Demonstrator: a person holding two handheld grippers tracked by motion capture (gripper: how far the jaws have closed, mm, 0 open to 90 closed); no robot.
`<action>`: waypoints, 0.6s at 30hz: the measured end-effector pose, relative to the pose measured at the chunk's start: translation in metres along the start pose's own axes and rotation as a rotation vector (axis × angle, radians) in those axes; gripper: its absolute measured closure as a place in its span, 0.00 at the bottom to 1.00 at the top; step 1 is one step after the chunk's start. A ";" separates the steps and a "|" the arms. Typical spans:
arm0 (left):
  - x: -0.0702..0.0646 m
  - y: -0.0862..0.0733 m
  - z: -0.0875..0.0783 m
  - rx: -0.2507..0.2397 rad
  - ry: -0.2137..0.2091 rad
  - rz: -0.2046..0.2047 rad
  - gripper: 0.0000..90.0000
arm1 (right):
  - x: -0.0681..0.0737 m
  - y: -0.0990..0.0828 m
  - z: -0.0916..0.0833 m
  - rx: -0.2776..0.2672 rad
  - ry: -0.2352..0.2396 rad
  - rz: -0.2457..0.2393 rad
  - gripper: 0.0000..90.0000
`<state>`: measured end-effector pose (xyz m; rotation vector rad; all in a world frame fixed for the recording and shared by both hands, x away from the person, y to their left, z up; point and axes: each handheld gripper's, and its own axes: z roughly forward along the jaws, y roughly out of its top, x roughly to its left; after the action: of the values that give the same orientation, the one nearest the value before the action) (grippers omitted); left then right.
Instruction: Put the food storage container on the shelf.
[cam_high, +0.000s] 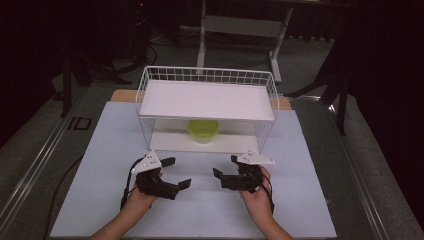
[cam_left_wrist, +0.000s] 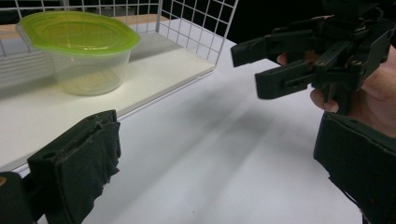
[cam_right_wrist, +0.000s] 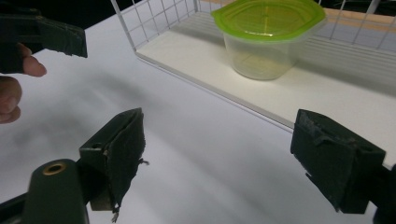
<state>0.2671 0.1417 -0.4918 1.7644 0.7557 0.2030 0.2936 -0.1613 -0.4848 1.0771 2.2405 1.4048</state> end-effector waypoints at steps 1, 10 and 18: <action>0.000 0.000 -0.001 -0.002 0.000 0.000 0.02 | -0.001 0.000 -0.002 -0.004 0.001 0.001 0.19; -0.003 -0.004 -0.015 -0.008 -0.008 0.003 0.02 | -0.004 -0.004 -0.026 -0.045 0.004 -0.036 0.20; -0.003 -0.009 -0.031 -0.001 0.004 -0.008 0.02 | -0.006 -0.007 -0.042 -0.057 0.019 -0.039 0.20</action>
<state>0.2457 0.1663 -0.4892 1.7599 0.7649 0.2013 0.2700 -0.1944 -0.4716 1.0005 2.2085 1.4587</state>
